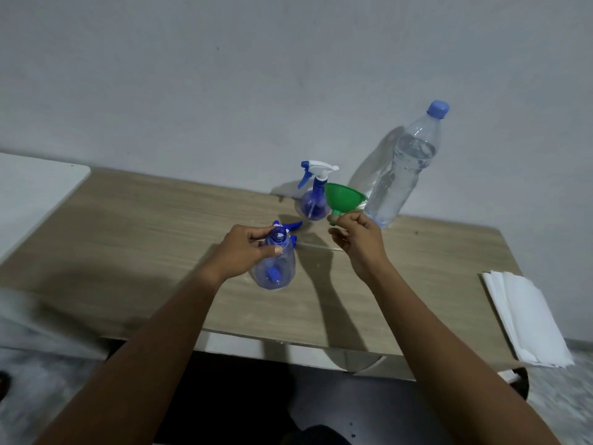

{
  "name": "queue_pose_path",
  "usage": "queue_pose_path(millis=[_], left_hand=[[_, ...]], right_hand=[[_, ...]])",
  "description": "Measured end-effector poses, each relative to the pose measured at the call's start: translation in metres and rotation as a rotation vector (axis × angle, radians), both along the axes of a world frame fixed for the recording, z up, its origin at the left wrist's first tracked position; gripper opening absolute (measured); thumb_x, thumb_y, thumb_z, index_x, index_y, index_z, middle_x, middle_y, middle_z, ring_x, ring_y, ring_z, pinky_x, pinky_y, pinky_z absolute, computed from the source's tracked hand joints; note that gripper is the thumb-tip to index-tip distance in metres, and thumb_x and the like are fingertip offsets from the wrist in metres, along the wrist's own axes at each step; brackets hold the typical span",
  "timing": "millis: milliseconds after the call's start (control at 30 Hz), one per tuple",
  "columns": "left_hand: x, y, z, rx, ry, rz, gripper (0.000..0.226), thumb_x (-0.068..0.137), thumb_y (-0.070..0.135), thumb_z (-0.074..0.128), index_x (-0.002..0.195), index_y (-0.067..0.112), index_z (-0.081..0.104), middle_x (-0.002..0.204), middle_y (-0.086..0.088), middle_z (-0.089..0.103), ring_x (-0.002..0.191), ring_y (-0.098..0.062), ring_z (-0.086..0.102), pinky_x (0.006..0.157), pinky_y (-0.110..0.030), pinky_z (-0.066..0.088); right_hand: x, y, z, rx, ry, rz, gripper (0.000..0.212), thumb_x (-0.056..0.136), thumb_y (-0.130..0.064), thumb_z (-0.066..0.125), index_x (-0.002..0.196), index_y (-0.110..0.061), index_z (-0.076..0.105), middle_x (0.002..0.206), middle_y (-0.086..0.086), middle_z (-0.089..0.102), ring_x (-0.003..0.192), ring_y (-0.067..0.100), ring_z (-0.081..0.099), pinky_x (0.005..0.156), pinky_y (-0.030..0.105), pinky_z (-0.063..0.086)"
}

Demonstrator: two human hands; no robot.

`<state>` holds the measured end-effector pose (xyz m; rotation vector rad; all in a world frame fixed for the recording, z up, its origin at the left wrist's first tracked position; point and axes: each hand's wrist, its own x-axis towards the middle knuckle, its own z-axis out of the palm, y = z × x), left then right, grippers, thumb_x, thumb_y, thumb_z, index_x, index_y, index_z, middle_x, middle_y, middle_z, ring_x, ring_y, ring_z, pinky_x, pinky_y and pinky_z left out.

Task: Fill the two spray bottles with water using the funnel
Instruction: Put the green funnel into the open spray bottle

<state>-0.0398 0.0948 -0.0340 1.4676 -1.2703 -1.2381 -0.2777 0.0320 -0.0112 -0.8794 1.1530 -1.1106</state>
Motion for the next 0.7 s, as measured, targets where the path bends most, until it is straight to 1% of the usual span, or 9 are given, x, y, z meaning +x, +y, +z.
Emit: queue_pose_path(millis=[133,200,300,367,567,700], left_hand=[[-0.001,0.001,0.001,0.008,0.01,0.007,0.04,0.079,0.01,0.083,0.115,0.025,0.074,0.11,0.001,0.077,0.11,-0.017,0.07,0.104,-0.048,0.052],[-0.003,0.001,0.002,0.006,0.008,0.011,0.038,0.08,0.009,0.082,0.113,0.025,0.074,0.108,0.001,0.077,0.108,-0.018,0.071,0.103,-0.047,0.053],[-0.003,0.001,0.002,0.008,0.005,0.011,0.04,0.08,0.009,0.082,0.118,0.019,0.073,0.109,0.0,0.077,0.108,-0.018,0.071,0.102,-0.047,0.054],[-0.002,0.001,0.002,0.004,-0.001,0.004,0.041,0.081,0.01,0.082,0.12,0.017,0.073,0.11,0.0,0.077,0.109,-0.018,0.071,0.102,-0.046,0.054],[-0.003,0.001,0.0,-0.014,-0.001,0.002,0.039,0.081,0.008,0.081,0.119,0.016,0.073,0.11,-0.002,0.077,0.109,-0.019,0.071,0.102,-0.045,0.054],[-0.003,0.002,0.0,-0.024,0.009,0.0,0.042,0.082,0.007,0.08,0.122,0.012,0.072,0.112,-0.003,0.076,0.111,-0.018,0.07,0.103,-0.043,0.053]], right_hand=[[0.005,0.009,-0.001,0.04,-0.115,0.03,0.027,0.085,0.004,0.073,0.08,-0.017,0.058,0.085,0.012,0.066,0.062,0.013,0.06,0.064,0.02,0.053],[0.006,0.01,-0.001,0.04,-0.132,0.043,0.024,0.086,0.005,0.071,0.083,-0.016,0.06,0.085,0.011,0.066,0.064,0.012,0.06,0.065,0.019,0.053],[0.006,0.011,-0.001,0.025,-0.129,0.105,0.016,0.088,0.004,0.07,0.093,-0.01,0.068,0.089,0.009,0.068,0.069,0.01,0.063,0.069,0.019,0.054],[0.006,0.011,-0.001,0.02,-0.124,0.131,0.013,0.088,0.003,0.07,0.096,-0.008,0.07,0.09,0.009,0.069,0.071,0.009,0.063,0.071,0.018,0.055],[0.009,0.011,0.002,0.019,-0.141,0.157,0.013,0.089,0.004,0.068,0.094,-0.007,0.072,0.088,0.008,0.071,0.072,0.01,0.065,0.073,0.019,0.056],[0.014,0.009,0.001,0.02,-0.149,0.179,0.01,0.089,0.004,0.069,0.089,-0.005,0.07,0.084,0.009,0.07,0.077,0.016,0.065,0.074,0.021,0.058]])
